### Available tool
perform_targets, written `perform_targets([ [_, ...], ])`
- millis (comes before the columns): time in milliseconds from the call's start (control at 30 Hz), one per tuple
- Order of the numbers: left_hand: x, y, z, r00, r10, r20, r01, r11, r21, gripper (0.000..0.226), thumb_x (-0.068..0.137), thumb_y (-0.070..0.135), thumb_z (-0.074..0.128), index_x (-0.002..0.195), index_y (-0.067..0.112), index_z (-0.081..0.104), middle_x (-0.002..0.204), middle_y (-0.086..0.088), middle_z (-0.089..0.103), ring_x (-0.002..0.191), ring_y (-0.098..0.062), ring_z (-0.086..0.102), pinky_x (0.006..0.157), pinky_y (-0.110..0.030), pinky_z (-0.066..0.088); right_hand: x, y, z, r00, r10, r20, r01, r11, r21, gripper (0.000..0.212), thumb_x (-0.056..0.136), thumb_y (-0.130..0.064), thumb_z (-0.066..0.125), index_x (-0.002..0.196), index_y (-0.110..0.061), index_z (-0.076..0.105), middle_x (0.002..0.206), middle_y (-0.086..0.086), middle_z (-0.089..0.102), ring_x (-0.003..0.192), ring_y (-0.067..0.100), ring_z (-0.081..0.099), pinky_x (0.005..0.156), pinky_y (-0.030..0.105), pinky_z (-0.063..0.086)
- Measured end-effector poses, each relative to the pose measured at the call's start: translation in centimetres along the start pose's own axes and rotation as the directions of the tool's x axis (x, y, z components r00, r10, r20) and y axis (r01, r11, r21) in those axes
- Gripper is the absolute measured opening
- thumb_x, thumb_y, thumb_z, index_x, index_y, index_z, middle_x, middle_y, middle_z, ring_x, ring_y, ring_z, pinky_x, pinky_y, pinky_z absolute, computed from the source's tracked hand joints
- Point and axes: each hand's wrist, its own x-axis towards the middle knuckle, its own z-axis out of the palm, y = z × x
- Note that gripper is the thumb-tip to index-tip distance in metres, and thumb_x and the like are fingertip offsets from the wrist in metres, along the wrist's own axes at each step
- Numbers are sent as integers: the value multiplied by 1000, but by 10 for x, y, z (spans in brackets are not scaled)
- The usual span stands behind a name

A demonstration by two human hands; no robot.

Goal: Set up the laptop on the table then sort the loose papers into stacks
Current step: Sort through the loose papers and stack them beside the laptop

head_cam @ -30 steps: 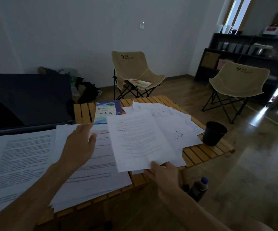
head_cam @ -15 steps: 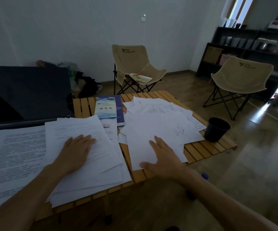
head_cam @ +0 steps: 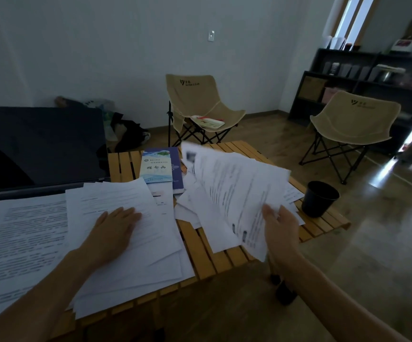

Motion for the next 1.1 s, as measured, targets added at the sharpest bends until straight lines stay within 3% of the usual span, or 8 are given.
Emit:
perform_targets([
  [67,0,-1,1,1000,12,10,-12,1000,-27,44,106,27,26,150,32,30,160,9,21,149,-12,12,121,-35,0,0,2,4,946,316,75,-325,917,230,19,103,-18,50,100,-5,63,97,15,69,88,27,70,75,41,61],
  [167,1,-5,4,999,31,12,-30,996,-89,44,105,24,29,148,33,34,159,10,23,149,-11,13,120,-34,0,-4,15,10,852,494,174,-523,813,256,14,104,-12,47,101,-5,59,104,17,65,96,32,66,73,43,59],
  [333,-1,1,2,997,66,28,-61,986,-154,44,104,17,33,147,30,36,157,9,28,148,-10,15,120,-32,-1,-5,12,13,821,527,222,-571,765,297,11,102,-4,47,97,-9,55,108,17,63,100,31,64,60,35,56],
  [500,0,13,-5,998,38,56,-19,952,-306,44,104,18,38,148,24,34,157,0,30,146,-16,22,120,-33,8,-21,4,19,773,495,396,-634,619,464,35,98,9,43,125,-13,49,119,17,63,109,33,63,69,39,61],
  [767,-1,54,-69,943,-241,-229,48,781,-623,43,104,36,37,144,21,41,145,-5,46,129,-23,46,97,-32,33,-45,-19,39,839,427,337,-528,492,692,35,99,6,46,127,-15,47,117,18,67,105,32,68,80,43,62],
  [867,-1,59,-74,948,-311,-67,140,597,-790,36,102,45,37,129,25,51,133,-5,57,114,-21,56,97,-40,44,-56,-22,45,833,392,389,-553,593,586,25,101,0,47,124,-8,51,112,15,70,100,27,71,85,41,60],
  [967,0,66,-73,915,-251,316,367,192,-910,42,94,52,52,117,17,56,113,-11,68,103,-27,66,94,-46,52,-78,-13,57,740,391,547,-654,607,452,25,100,-1,50,124,-10,54,114,15,70,103,27,71,79,37,61],
  [1100,5,67,-47,877,-331,348,419,176,-891,75,82,4,75,144,7,31,112,-19,63,98,-30,66,86,-42,55,-80,-11,54,587,369,721,-731,625,275,28,98,-3,56,125,-10,54,116,18,70,102,30,72,82,40,60],
])
